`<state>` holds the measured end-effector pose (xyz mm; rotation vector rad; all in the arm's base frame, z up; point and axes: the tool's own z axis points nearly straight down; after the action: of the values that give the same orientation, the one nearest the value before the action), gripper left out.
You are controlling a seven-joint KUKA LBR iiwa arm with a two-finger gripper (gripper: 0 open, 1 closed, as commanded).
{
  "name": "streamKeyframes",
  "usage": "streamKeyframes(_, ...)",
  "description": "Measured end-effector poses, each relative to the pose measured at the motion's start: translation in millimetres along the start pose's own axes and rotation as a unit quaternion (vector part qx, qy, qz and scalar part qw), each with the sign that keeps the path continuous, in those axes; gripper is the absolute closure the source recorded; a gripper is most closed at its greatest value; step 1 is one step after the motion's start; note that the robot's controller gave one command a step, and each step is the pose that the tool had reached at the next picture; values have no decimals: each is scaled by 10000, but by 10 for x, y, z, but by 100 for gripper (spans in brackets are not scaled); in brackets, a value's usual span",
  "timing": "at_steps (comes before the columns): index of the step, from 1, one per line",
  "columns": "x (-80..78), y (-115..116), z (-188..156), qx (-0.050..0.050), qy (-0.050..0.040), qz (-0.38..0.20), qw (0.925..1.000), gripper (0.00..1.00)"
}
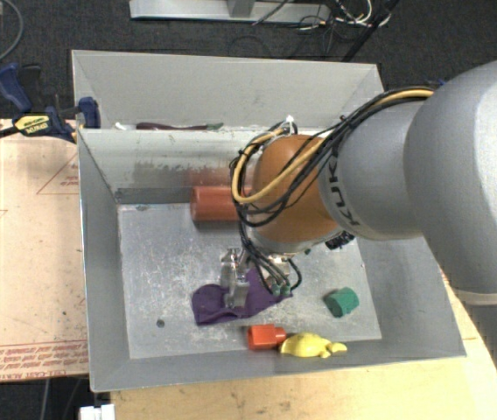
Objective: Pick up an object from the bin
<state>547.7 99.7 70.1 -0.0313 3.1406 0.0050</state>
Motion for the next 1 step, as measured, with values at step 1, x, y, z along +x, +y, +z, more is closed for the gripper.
streamKeyframes(1,0,0,0,0,0,0,10000,100)
